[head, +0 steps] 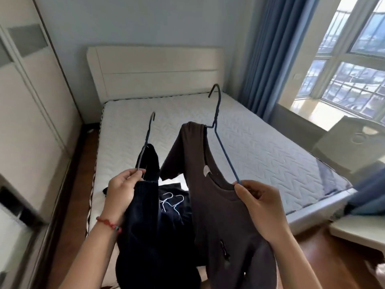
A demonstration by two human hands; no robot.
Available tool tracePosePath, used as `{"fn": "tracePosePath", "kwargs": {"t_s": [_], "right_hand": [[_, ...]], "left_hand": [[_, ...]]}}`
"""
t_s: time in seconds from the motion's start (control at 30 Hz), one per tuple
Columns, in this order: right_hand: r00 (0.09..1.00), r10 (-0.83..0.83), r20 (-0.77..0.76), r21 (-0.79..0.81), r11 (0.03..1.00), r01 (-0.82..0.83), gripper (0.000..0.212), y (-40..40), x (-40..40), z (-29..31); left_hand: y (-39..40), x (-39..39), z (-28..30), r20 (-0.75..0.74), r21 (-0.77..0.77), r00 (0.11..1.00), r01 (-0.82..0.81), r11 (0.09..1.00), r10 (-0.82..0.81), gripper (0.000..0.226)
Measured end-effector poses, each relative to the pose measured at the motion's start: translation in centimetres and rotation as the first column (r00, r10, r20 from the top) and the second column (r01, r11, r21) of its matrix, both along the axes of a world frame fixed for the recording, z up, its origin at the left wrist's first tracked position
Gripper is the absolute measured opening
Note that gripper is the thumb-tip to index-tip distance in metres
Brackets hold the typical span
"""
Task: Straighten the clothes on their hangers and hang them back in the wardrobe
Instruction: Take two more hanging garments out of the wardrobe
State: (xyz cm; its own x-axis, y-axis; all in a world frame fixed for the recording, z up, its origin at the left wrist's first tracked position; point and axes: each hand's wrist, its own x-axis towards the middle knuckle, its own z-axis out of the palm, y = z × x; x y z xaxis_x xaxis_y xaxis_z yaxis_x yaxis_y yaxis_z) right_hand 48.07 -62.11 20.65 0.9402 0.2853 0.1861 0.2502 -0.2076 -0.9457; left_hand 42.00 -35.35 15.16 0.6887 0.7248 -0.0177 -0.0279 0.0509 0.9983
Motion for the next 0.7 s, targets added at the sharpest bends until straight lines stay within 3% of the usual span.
{"fn": "tracePosePath", "kwargs": {"t_s": [0.17, 0.4, 0.6, 0.7], "right_hand": [[0.999, -0.023, -0.026, -0.073, 0.997, 0.021, 0.027, 3.6, 5.1, -0.9], [0.989, -0.144, -0.039, -0.122, 0.983, 0.138, 0.025, 4.2, 11.1, -2.4], [0.987, -0.156, -0.037, -0.169, 0.974, 0.148, 0.031, 1.8, 13.9, -2.8], [0.985, -0.172, -0.032, -0.156, 0.974, 0.165, 0.037, 0.2, 14.6, -2.9]], "left_hand": [[4.0, 7.3, -5.5, -0.180, 0.104, 0.983, -0.012, 0.995, 0.031, 0.016], [6.2, 16.3, -16.0, -0.380, -0.077, 0.922, 0.048, 0.996, -0.073, 0.010], [6.2, 21.5, -22.7, -0.624, -0.144, 0.746, 0.183, 0.972, -0.233, 0.034], [4.5, 23.8, -22.9, -0.651, -0.178, 0.684, 0.284, 0.942, -0.329, 0.023]]}}
